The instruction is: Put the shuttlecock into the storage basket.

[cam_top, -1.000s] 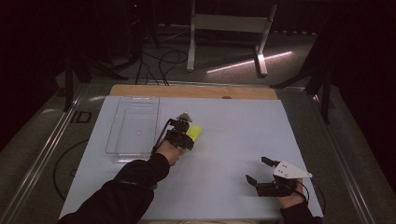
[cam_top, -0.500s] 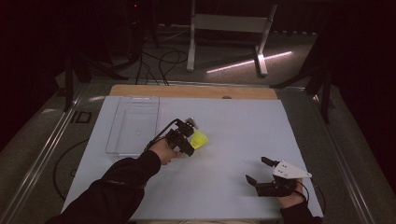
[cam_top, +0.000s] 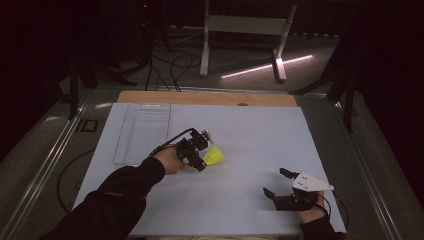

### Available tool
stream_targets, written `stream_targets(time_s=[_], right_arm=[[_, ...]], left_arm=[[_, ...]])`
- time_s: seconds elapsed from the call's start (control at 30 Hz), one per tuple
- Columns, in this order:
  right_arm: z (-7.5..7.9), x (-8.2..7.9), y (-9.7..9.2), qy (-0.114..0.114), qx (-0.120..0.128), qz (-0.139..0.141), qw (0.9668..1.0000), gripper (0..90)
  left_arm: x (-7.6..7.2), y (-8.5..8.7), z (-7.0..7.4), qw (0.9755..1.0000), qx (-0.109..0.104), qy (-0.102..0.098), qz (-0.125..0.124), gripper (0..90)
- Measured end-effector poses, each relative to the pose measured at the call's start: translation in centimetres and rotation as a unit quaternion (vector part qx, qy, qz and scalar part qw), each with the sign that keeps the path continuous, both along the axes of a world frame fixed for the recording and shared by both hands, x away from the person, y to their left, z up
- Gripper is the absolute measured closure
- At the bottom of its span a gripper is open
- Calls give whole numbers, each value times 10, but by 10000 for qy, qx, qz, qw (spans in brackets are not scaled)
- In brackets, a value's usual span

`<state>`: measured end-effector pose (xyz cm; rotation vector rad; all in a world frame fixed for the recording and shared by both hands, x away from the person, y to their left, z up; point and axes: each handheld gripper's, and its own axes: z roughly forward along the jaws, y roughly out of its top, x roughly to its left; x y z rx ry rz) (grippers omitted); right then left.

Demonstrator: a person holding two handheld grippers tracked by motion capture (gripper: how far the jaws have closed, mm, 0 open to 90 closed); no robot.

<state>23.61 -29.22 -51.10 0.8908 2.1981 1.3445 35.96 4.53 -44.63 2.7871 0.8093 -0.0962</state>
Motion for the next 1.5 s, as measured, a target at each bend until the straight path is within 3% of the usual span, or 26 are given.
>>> stream_targets(time_s=[0.03, 0.17, 0.2, 0.37, 0.4, 0.5, 0.6, 0.63, 0.9, 1.07, 1.27, 1.5], right_arm=[[0, 0, 0, -3, -11, -8, 10000, 95], [0, 0, 0, 2, -18, 1, 10000, 95], [0, 0, 0, 14, -6, 0, 10000, 95], [0, 0, 0, -3, -3, 9, 10000, 95], [0, 0, 0, 4, -7, 21, 10000, 95], [0, 0, 1, 16, -6, 20, 10000, 95], [0, 0, 1, 25, -2, 13, 10000, 95], [0, 0, 1, 22, -3, 21, 10000, 95], [0, 0, 1, 54, -10, 22, 10000, 95], [0, 0, 1, 55, 4, 26, 10000, 96], [0, 1, 1, 51, 2, 26, 10000, 96], [0, 0, 1, 58, 12, 27, 10000, 96]], left_arm=[[-2, 1, 2, 9998, 23, 8, -174, 659], [-4, 1, 6, 9994, -10, 46, -346, 659], [-6, 2, 11, 9985, -53, 58, -546, 659], [-8, 6, 18, 9970, -144, 18, -757, 659], [-8, 10, 21, 9958, -231, 80, -885, 659], [-8, 15, 25, 9958, -280, 74, -870, 659], [-11, 20, 31, 9948, -226, -85, -987, 658], [-11, 23, 37, 9952, -292, -74, -933, 658], [-14, 37, 60, 9949, -232, -105, -974, 659], [-15, 48, 76, 9961, -220, -210, -831, 659], [-14, 62, 93, 9955, -262, -400, -817, 659], [-12, 82, 111, 9966, -327, -531, -539, 659]])
